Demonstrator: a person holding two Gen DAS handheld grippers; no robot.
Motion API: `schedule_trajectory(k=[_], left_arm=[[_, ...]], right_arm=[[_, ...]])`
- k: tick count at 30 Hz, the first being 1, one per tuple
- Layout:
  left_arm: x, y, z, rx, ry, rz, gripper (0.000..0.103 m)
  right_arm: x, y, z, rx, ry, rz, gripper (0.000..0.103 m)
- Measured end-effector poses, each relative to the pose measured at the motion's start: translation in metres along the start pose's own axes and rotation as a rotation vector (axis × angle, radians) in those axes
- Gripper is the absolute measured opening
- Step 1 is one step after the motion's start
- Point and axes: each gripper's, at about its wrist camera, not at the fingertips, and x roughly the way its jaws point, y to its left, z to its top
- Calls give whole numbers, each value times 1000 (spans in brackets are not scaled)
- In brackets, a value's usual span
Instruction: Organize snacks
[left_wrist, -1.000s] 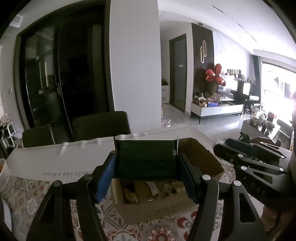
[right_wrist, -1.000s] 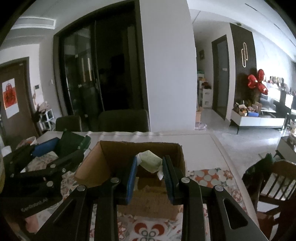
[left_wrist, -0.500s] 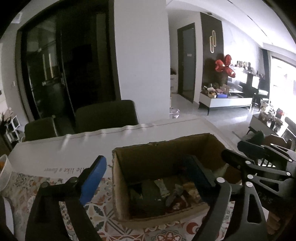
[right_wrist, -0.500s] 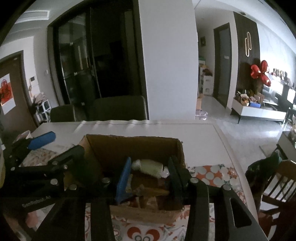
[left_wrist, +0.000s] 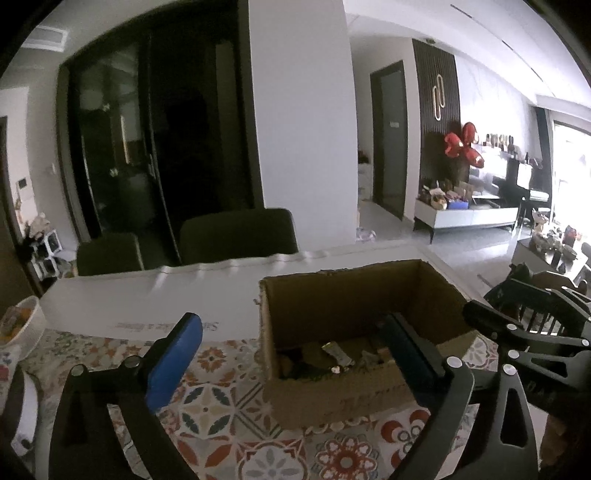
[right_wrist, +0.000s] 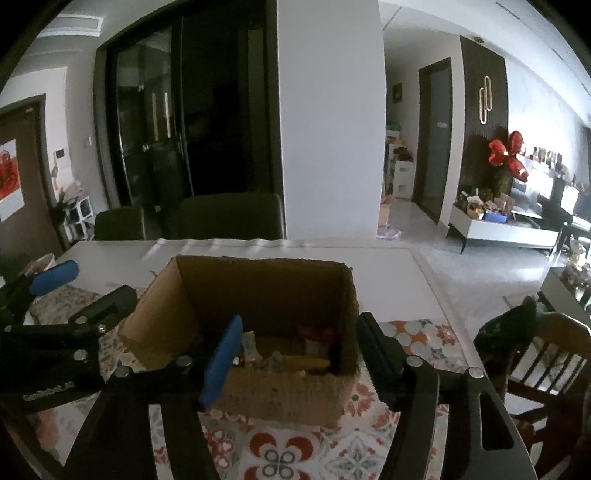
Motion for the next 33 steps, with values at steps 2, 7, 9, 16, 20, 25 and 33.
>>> schedule_trajectory(k=[2,7,9,16,20,25,33], left_arm=[[-15,1,-5,2,-17,8,103],[-53,4,-16,-6,-45,22,103],[-69,6,-20,-12,-53,21,103],[-122,3,-40,8,-73,33,103],[-151,0,-53,17,-85,46,103],[-182,-1,-71,17,-95,48,103],[-221,-5,-93,26,-114,63,103]], right_arm=[[-11,2,-3,3,-9,-7,68],[-49,5,-15,5,-48,-26,75],[-63,7,-19,-1,-60,-35,79],[-116,17,-39,-21,-79,-49,87],[-143,22,-53,-14,-83,-48,87],[-173,27,-72,-19,-93,-45,87],[-206,37,-100,-24,-93,-28,87]])
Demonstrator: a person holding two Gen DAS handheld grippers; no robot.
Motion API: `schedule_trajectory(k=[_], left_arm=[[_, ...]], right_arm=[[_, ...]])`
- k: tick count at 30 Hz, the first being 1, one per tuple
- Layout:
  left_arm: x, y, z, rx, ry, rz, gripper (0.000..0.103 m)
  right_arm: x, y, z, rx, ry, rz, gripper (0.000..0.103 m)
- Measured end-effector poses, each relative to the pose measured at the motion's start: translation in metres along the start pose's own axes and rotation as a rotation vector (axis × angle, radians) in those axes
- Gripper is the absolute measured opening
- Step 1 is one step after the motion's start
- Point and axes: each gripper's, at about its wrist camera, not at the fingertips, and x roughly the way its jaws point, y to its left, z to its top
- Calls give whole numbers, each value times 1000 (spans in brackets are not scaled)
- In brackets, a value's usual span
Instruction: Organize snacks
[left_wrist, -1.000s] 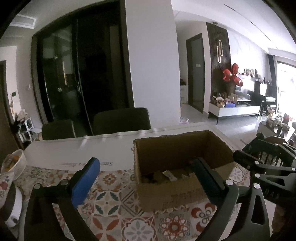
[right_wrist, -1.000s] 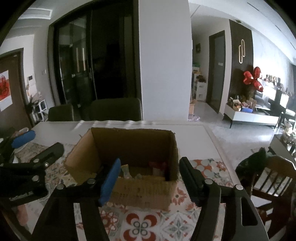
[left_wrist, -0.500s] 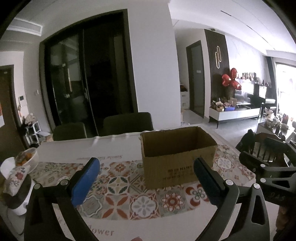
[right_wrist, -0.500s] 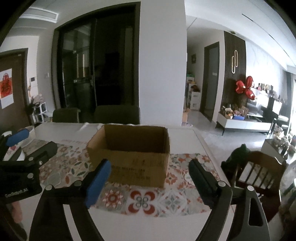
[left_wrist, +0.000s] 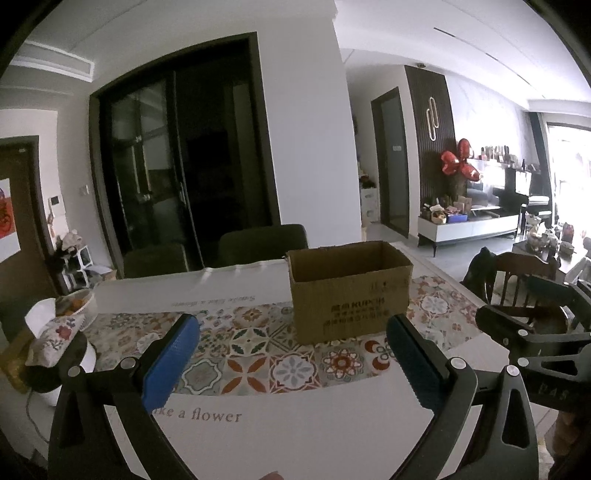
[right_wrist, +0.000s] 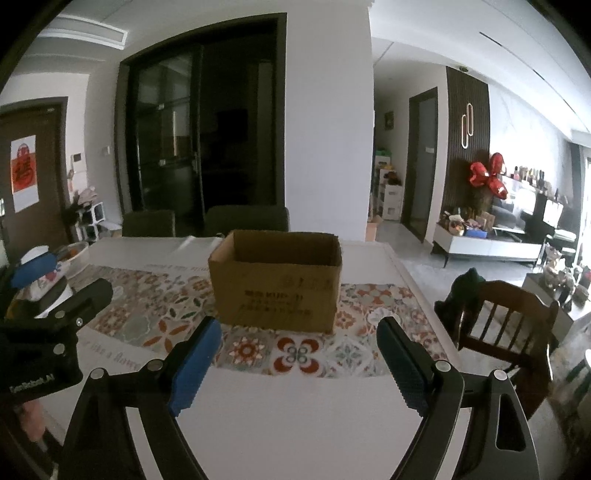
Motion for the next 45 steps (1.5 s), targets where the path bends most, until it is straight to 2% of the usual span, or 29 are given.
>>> schedule_trajectory(k=[14,45], left_arm=[[-25,-6,-19,-1,15,-25,103],[-29,-8,-18,1,0,-7,103]], right_arm=[[-30,-3,-26,17,2,-20,87],[-37,-3,-27,18,-3,-18,87]])
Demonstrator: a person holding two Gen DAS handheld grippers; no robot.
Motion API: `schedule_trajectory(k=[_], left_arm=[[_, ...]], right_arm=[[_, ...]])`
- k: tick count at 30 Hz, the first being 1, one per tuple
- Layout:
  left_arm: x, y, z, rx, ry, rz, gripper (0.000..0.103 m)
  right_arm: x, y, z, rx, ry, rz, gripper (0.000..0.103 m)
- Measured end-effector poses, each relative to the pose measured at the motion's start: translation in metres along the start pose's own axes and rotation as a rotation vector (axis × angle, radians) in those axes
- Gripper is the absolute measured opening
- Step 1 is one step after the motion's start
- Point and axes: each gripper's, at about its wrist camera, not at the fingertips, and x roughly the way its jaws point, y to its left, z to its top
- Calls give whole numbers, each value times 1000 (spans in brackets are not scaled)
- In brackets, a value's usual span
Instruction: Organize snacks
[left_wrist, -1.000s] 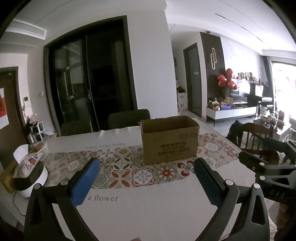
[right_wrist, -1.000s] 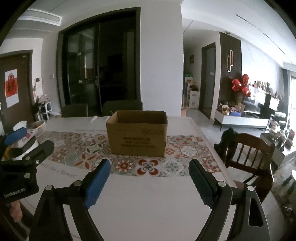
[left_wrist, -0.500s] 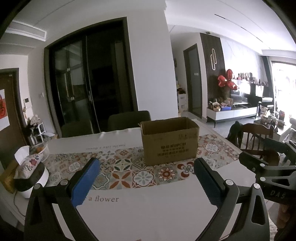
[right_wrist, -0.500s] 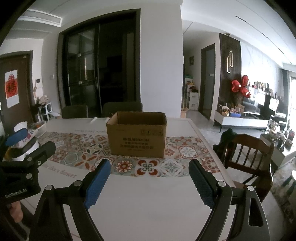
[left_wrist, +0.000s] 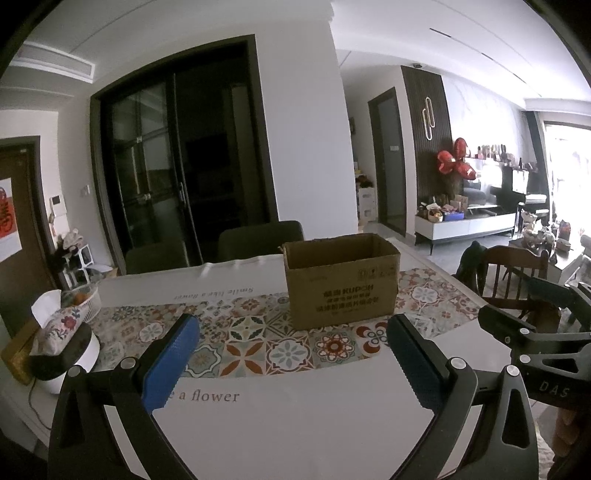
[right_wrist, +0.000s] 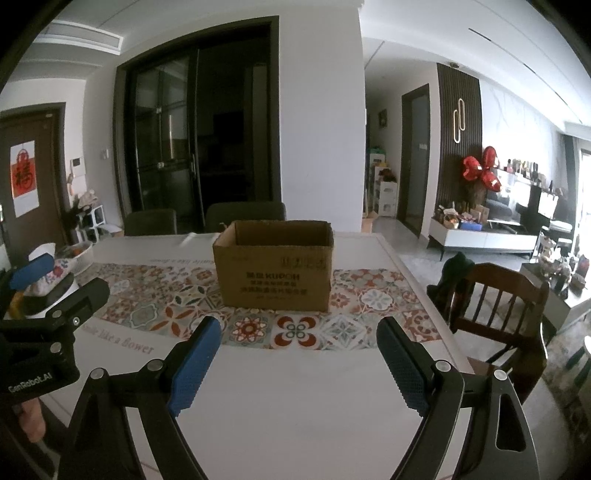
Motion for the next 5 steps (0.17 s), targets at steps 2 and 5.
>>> schedule_trajectory(k=[2,5], left_arm=[[0,0,0,2,-3,-3,103],[0,0,-1,1,-5,-2,103]], right_arm=[[-1,0,0,2,-1,1,87],[0,0,0,3,-1,1,87]])
